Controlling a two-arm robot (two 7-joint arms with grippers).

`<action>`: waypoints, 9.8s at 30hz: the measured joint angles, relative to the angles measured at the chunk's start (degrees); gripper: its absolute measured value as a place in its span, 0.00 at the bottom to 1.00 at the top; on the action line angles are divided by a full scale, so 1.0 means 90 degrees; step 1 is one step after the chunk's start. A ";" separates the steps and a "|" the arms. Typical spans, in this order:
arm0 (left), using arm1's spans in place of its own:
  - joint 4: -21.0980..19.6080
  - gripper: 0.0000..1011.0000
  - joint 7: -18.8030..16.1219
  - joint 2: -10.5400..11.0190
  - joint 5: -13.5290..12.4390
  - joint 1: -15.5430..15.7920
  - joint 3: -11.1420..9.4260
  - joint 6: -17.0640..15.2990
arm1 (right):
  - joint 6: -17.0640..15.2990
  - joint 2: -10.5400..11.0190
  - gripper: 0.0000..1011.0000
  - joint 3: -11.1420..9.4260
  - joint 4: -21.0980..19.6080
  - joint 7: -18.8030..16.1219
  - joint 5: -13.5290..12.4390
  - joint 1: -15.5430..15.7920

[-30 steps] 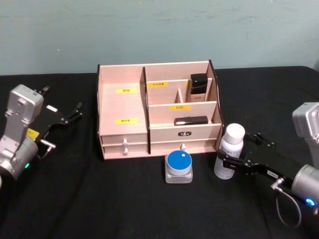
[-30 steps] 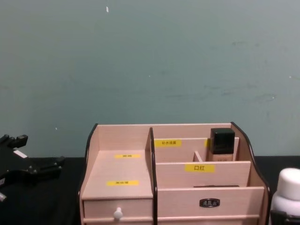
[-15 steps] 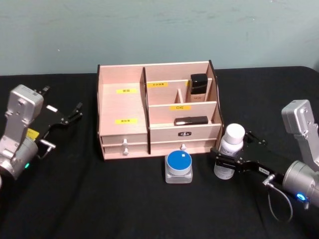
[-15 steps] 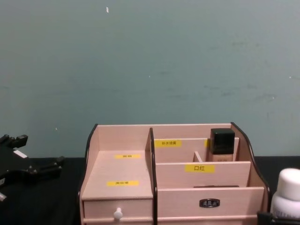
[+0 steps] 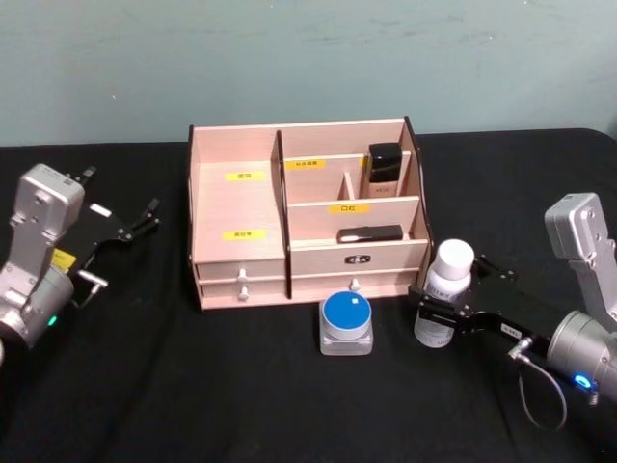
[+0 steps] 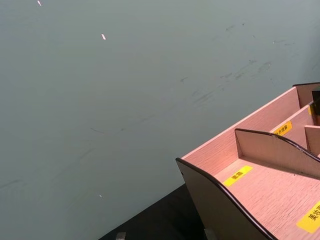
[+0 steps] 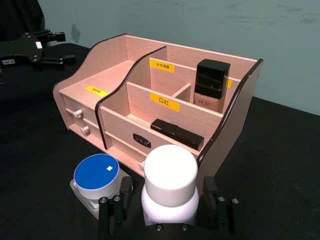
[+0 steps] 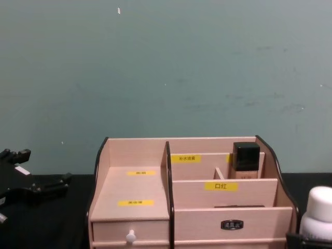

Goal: Pick up the facial cleanser and watermelon frost from the table and place them into the tiered storage box.

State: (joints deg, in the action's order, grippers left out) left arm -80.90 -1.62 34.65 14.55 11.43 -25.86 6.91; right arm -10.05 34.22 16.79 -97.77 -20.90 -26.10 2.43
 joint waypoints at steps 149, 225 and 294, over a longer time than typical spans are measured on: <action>0.0000 1.00 0.0000 0.0000 0.0000 0.0000 0.0000 0.0000 | 0.0128 -0.1971 0.61 0.1428 0.3313 -0.0904 0.0842 -0.3840; 0.0000 1.00 0.0000 0.0000 0.0000 -0.0001 0.0000 0.0000 | -0.1755 -0.0064 0.99 0.1054 -0.0592 0.0161 0.0060 -0.0599; 0.0000 1.00 0.0000 0.0000 0.0000 0.0000 0.0000 0.0000 | -0.1854 -0.0747 0.99 0.1291 0.0120 -0.0210 0.1277 -0.1168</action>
State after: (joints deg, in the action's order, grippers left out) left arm -80.90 -1.62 34.65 14.55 11.43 -25.86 6.91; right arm -26.74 27.50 28.42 -96.69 -22.79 -14.61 -8.08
